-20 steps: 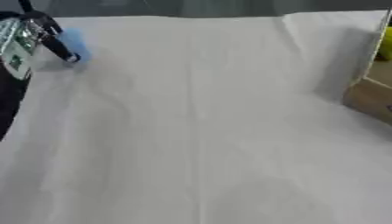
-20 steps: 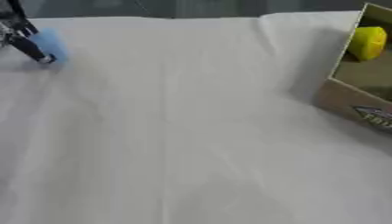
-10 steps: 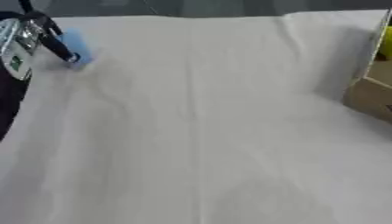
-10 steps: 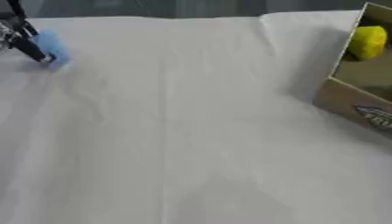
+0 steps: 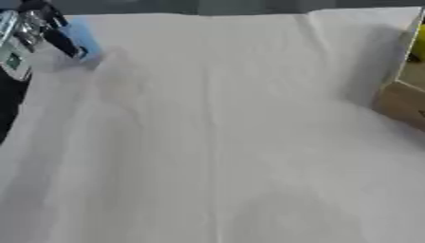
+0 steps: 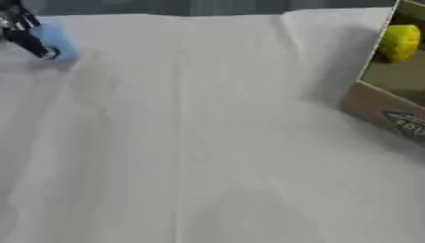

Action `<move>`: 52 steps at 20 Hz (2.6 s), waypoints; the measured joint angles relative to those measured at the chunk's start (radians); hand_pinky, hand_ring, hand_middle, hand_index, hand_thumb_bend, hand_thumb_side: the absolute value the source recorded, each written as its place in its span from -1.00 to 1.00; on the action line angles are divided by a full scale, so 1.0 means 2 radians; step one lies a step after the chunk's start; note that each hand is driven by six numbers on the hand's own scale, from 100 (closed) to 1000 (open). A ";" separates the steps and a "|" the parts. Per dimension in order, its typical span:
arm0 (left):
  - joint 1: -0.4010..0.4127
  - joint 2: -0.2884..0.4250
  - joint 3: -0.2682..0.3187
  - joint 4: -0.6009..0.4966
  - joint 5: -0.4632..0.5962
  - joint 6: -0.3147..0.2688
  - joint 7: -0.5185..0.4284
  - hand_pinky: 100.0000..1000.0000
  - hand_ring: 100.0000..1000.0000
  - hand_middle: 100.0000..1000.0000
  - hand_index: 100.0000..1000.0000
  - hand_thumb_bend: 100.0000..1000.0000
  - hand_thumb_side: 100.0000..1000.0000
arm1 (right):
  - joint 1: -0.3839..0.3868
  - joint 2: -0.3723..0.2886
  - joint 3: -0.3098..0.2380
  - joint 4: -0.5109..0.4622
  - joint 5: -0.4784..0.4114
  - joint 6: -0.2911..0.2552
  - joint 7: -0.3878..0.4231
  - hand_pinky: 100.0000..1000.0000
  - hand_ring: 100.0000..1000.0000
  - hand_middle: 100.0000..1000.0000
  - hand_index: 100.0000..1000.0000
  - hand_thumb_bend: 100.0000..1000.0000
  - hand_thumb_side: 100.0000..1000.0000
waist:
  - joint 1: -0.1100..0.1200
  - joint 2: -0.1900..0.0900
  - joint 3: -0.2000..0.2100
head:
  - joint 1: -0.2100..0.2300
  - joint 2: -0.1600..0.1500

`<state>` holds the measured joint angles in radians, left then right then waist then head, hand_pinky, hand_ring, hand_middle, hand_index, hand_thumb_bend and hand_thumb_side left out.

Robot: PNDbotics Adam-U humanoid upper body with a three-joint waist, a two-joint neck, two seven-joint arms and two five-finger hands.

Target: Pick up the objects with one hand, pass them to the other hand, and then place them into the box on the other side of the table.

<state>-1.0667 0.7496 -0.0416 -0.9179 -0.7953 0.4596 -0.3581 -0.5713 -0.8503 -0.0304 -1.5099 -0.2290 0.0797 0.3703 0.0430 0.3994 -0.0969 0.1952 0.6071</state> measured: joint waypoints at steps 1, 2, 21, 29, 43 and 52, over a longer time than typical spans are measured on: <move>0.001 0.000 -0.003 -0.006 0.003 -0.002 -0.002 0.39 0.19 -0.12 0.01 -0.51 -1.00 | 0.000 0.000 0.000 0.000 -0.001 0.000 0.000 0.96 0.54 0.74 0.75 -1.00 0.08 | 0.000 -0.003 0.002 | -0.001 0.002; 0.002 0.000 -0.006 -0.014 0.006 -0.004 -0.004 0.40 0.19 -0.12 0.01 -0.51 -1.00 | 0.000 0.000 0.000 0.000 -0.002 0.000 0.000 0.96 0.54 0.74 0.75 -1.00 0.08 | 0.000 -0.006 0.004 | -0.001 0.004; 0.078 0.069 -0.059 -0.220 0.100 -0.017 -0.052 0.40 0.20 -0.11 0.02 -0.52 -1.00 | 0.018 -0.005 -0.003 0.001 -0.018 0.004 -0.010 0.96 0.53 0.74 0.75 -1.00 0.01 | -0.001 -0.040 0.030 | 0.003 0.025; 0.136 0.090 -0.057 -0.313 0.129 0.007 -0.042 0.39 0.18 -0.12 0.00 -0.56 -1.00 | 0.021 -0.006 -0.007 0.001 -0.029 0.009 -0.021 0.96 0.53 0.73 0.75 -1.00 -0.02 | -0.001 -0.054 0.038 | -0.017 0.025; 0.219 0.065 -0.052 -0.412 0.161 0.046 0.016 0.35 0.11 -0.18 -0.05 -0.75 -1.00 | 0.022 -0.009 -0.009 0.001 -0.038 0.016 -0.030 0.96 0.52 0.73 0.74 -1.00 -0.07 | -0.003 -0.070 0.045 | -0.031 0.026; 0.257 0.047 -0.052 -0.460 0.199 0.060 0.063 0.35 0.08 -0.21 -0.07 -0.88 -1.00 | 0.022 -0.009 -0.009 0.000 -0.038 0.015 -0.029 0.96 0.52 0.73 0.74 -1.00 -0.13 | -0.006 -0.070 0.044 | -0.037 0.035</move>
<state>-0.5532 0.8443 -0.1451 -1.8377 -0.3966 0.5795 -0.2320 -0.5275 -0.8689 -0.0492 -1.5100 -0.3045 0.1096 0.3122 0.0306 0.2603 -0.0088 0.1213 0.6763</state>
